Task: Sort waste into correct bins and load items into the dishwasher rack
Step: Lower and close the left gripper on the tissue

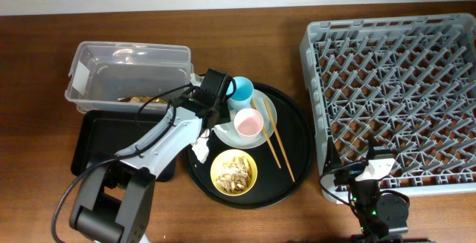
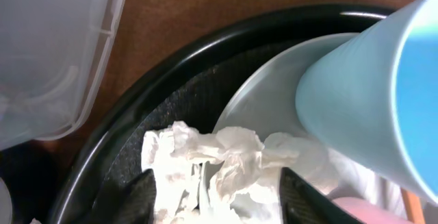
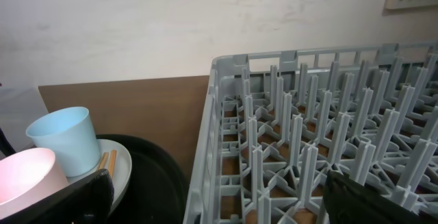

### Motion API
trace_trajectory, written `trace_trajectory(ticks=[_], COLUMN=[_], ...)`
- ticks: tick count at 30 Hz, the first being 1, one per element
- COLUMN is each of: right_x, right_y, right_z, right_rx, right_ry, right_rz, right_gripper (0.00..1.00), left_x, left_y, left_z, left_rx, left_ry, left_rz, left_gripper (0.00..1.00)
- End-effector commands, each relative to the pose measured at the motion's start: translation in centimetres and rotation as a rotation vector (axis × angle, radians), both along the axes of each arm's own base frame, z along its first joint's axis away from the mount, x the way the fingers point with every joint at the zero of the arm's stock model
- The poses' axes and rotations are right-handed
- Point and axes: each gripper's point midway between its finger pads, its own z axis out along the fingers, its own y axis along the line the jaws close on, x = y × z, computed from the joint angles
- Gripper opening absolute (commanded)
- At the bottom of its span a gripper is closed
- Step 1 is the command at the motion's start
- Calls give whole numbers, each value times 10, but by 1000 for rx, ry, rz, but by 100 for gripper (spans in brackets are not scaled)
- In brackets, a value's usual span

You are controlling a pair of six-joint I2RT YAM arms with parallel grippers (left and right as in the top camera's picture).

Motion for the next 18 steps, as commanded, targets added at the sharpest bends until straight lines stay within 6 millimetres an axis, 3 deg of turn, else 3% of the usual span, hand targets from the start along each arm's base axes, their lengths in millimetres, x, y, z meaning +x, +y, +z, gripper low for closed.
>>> trace_trajectory(ticks=[1,5,9,14,18], right_x=[0,0,0,0,0], right_y=[0,0,0,0,0], right_z=[-2,-2,-2,-2,-2], right_rx=[8,8,8,8,8], right_ry=[5,5,5,5,5], right_rz=[1,1,1,1,1], right_gripper=[98,98,98,98,98], left_x=[4,4,0,-1,-5], left_y=[-2,-3,-7,-8,-10], left_z=[6,-4,-16,-17,-19], left_rx=[-4,-2,-14,-18,-11], left_ry=[-26,-7,31,36,49], left_rz=[1,-2,-15,-18,-27], left_gripper=[53,43,43,42,35])
